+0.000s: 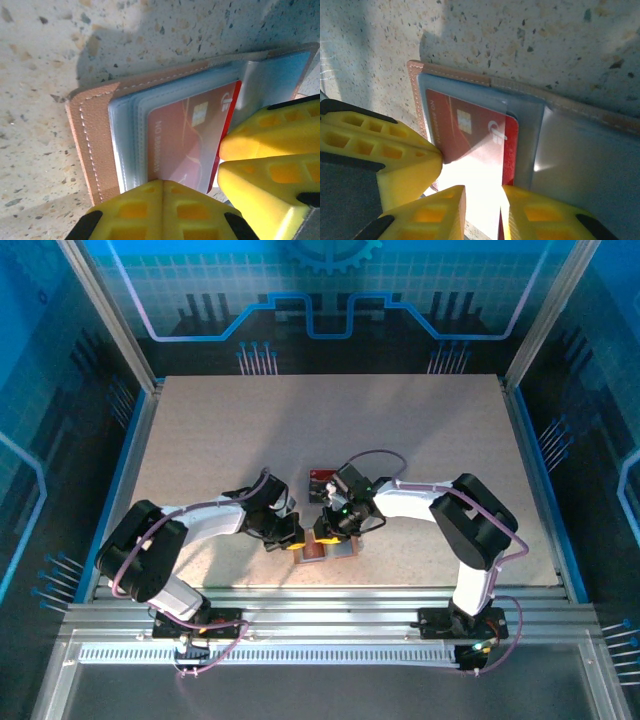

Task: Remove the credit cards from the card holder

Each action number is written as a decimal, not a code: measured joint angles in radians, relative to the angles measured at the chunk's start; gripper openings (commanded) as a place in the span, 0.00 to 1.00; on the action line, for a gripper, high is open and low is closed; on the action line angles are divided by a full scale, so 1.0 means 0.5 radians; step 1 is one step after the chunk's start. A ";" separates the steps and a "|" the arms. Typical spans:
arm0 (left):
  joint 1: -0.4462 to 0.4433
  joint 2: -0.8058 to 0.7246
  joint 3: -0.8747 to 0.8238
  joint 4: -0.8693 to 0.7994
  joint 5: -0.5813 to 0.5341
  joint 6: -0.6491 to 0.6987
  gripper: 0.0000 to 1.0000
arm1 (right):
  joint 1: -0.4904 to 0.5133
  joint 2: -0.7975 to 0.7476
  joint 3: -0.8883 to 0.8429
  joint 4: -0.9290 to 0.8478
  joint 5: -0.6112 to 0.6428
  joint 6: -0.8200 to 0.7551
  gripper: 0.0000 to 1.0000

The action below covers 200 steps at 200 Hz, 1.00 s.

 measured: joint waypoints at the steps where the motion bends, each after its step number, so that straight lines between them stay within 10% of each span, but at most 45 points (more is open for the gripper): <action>1: 0.000 0.000 0.001 0.000 0.000 0.000 0.01 | 0.000 0.000 0.000 0.000 0.000 0.000 0.25; 200: 0.000 0.000 0.019 -0.048 -0.014 0.000 0.00 | -0.001 -0.163 0.046 -0.292 0.227 -0.105 0.25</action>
